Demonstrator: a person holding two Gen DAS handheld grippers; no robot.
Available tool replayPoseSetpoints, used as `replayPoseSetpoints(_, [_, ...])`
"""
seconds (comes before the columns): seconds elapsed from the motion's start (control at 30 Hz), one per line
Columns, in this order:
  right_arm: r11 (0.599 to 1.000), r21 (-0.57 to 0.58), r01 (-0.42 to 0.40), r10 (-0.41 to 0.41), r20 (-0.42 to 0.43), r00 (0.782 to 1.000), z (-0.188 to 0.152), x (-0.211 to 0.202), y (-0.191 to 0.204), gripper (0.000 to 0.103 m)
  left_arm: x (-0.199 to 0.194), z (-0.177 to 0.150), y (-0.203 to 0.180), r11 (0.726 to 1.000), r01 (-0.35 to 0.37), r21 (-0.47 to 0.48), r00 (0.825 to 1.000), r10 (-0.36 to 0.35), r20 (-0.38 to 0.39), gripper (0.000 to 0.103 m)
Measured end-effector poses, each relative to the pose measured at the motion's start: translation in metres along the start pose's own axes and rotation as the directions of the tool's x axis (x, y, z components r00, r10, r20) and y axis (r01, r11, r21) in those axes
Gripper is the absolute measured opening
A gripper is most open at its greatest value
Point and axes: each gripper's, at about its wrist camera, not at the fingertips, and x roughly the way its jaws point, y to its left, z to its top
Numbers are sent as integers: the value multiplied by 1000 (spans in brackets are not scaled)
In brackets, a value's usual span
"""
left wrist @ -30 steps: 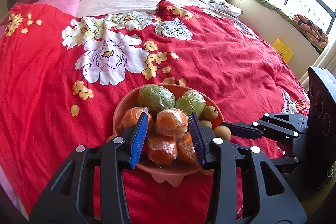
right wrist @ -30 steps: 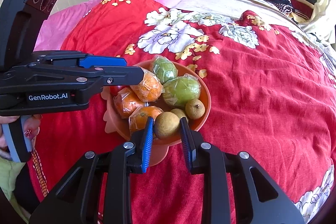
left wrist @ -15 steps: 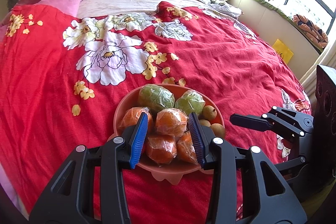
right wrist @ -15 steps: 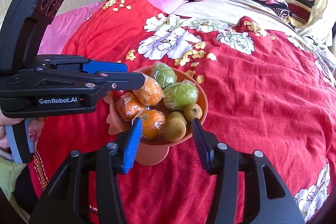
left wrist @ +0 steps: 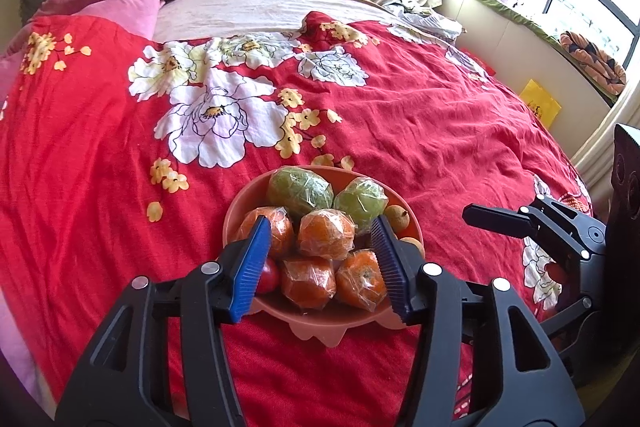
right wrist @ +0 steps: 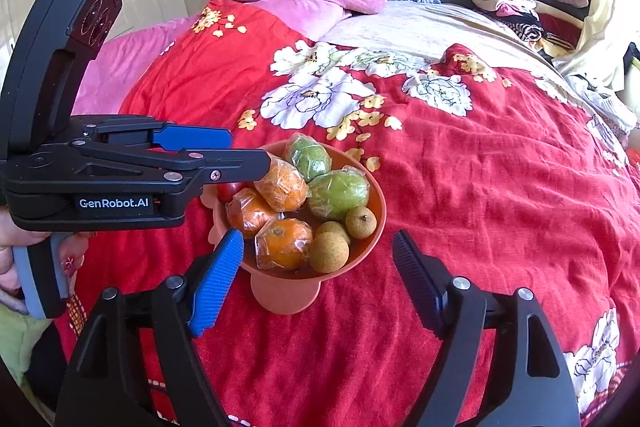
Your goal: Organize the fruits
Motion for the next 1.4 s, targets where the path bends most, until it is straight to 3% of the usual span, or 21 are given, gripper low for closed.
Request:
replayPoseSetpoints(0.43, [1000, -20, 6, -6, 32, 999, -1, -22, 13, 89, -25, -1, -4, 1000, -19, -4, 999, 19, 36, 62])
replayPoseSetpoints(0.87, [998, -46, 34, -29, 100, 995, -5, -66, 31, 96, -66, -8, -14, 998, -69, -11, 993, 70, 94, 92])
replayPoseSetpoints(1.4, [997, -37, 74, -68, 149, 986, -29, -116, 43, 98, -115, -56, -22, 985, -150, -86, 979, 160, 127, 93])
